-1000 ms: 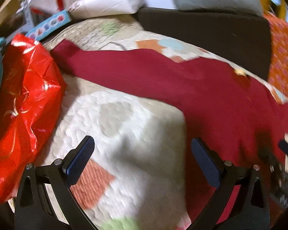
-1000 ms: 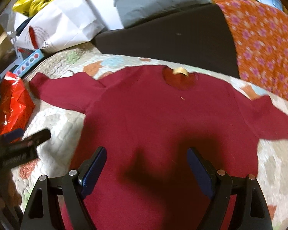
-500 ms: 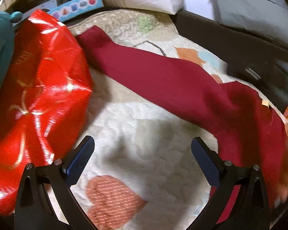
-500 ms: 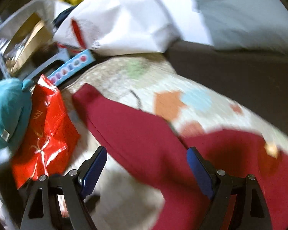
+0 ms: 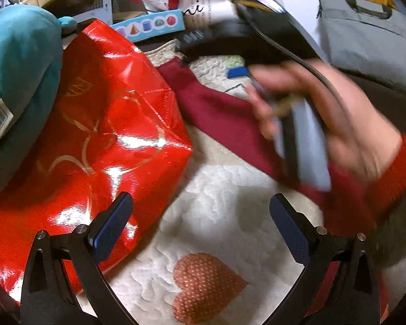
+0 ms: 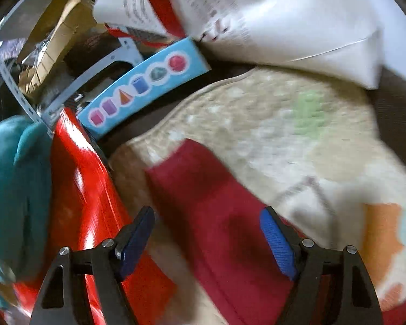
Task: Fold small clothes
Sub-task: 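Grasp the cuff of a shirt sleeve with the right tool, then carry the sleeve across the shirt body with the right tool and release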
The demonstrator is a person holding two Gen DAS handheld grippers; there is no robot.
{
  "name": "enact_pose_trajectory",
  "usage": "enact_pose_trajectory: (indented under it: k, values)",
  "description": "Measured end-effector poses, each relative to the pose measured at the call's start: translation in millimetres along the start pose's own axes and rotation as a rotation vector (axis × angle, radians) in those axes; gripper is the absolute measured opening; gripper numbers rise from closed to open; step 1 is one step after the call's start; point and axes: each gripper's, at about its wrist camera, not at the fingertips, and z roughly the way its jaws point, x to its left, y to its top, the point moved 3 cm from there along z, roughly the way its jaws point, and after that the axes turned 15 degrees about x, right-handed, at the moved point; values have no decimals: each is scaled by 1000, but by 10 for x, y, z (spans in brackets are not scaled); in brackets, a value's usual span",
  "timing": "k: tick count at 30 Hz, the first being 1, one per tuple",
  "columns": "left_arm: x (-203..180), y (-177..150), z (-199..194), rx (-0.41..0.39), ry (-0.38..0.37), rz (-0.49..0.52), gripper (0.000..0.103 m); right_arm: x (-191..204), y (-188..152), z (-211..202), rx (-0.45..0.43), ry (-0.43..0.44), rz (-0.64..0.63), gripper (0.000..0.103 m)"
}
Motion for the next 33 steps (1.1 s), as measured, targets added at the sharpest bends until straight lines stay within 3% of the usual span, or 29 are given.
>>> enact_pose_trajectory:
  k: [3,7,8,10,11,12,15,20,26,31,33]
  values:
    - [39,1,10,-1,-2,-30,102,106,276,192,39,47,17,79]
    - [53,4,27,2,-5,-36,102,174,496,558,137,27,44,78]
    - [46,17,50,9,-5,-34,102,177,505,624,149,17,61,70]
    - [39,24,93,27,-11,-35,102,188,491,629,108,88,80,48]
    - [32,19,99,32,-15,-35,102,210,464,563,67,97,65,24]
    - [15,13,96,31,-14,-33,102,227,430,501,47,84,46,9]
    - [-31,12,38,1,-8,-29,102,222,265,243,10,68,8,8]
    - [-96,21,-52,-26,-22,-33,102,-11,-284,-661,-103,79,5,8]
    - [-298,-13,-184,-59,-14,6,102,-634,-1159,-1700,-234,5,86,8]
    - [-461,-47,-268,-79,-19,14,102,-1139,-2172,-2425,-290,-79,187,8]
    - [-590,-75,-266,-74,-14,39,102,-1438,-2641,-2604,-296,-158,267,8]
